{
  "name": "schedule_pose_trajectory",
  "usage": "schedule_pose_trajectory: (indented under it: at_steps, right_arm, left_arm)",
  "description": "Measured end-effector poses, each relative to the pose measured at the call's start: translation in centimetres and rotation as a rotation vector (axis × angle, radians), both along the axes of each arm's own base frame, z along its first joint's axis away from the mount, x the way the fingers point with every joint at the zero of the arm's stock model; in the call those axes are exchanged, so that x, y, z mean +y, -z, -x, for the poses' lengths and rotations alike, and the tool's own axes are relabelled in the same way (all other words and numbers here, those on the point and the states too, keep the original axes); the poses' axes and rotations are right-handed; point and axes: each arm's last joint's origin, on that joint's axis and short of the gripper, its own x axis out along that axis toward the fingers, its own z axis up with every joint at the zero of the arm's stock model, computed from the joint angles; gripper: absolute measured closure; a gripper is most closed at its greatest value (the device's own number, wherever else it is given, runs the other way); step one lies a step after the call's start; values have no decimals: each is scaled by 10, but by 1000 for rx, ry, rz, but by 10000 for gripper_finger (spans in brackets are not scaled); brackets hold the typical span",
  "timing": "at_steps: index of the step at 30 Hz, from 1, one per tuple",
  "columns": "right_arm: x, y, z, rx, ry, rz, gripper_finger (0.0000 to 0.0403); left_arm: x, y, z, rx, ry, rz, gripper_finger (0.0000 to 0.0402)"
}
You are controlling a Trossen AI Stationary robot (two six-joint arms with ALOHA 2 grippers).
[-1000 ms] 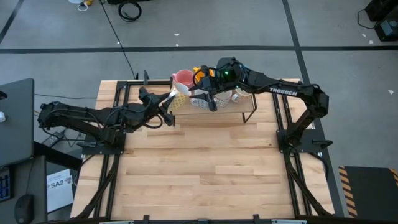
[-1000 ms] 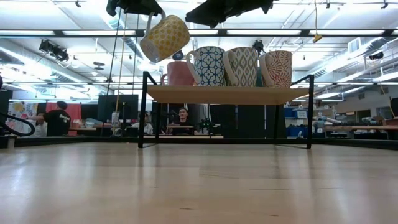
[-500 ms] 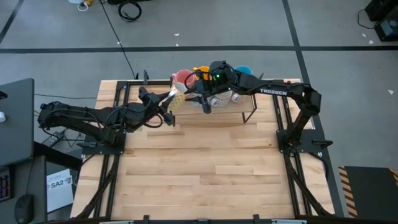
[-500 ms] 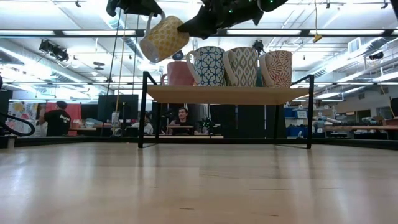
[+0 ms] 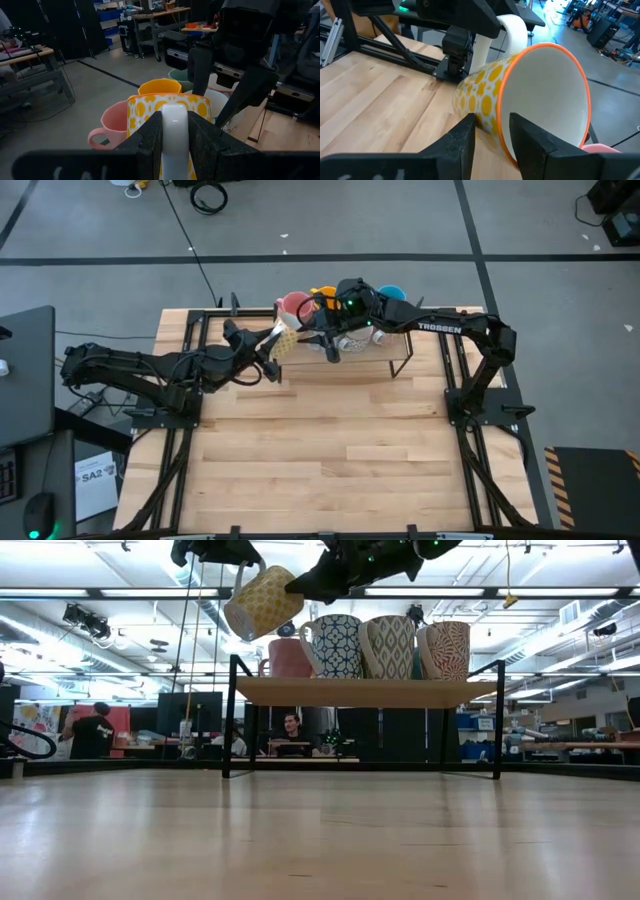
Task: Place coffee mugs
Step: Put the white-yellow mug on the shelf
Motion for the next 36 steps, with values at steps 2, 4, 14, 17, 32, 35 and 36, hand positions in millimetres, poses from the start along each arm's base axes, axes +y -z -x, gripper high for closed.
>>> schedule_pose_trajectory:
  at_steps: [2, 4, 14, 17, 32, 35, 36]
  right_arm:
    - [0, 0, 0, 1, 0, 0, 286]
    - [0, 0, 0, 2, -1, 0, 301]
    - [2, 0, 0, 2, -50, -22, 363]
    - [2, 0, 0, 0, -57, -26, 363]
    - [1, -4, 2, 20, -53, -21, 371]
    - [1, -7, 4, 35, -56, -14, 380]
    - [1, -9, 4, 35, -56, -14, 380]
  left_arm:
    - [0, 0, 0, 1, 0, 0, 321]
    - [0, 0, 0, -1, 0, 0, 321]
    - [0, 0, 0, 24, 8, -20, 321]
    - [0, 0, 0, 24, 9, -22, 321]
    - [0, 3, 1, 67, 1, -38, 300]
    - [0, 2, 1, 68, 1, -40, 300]
    - [0, 2, 1, 66, 0, -40, 300]
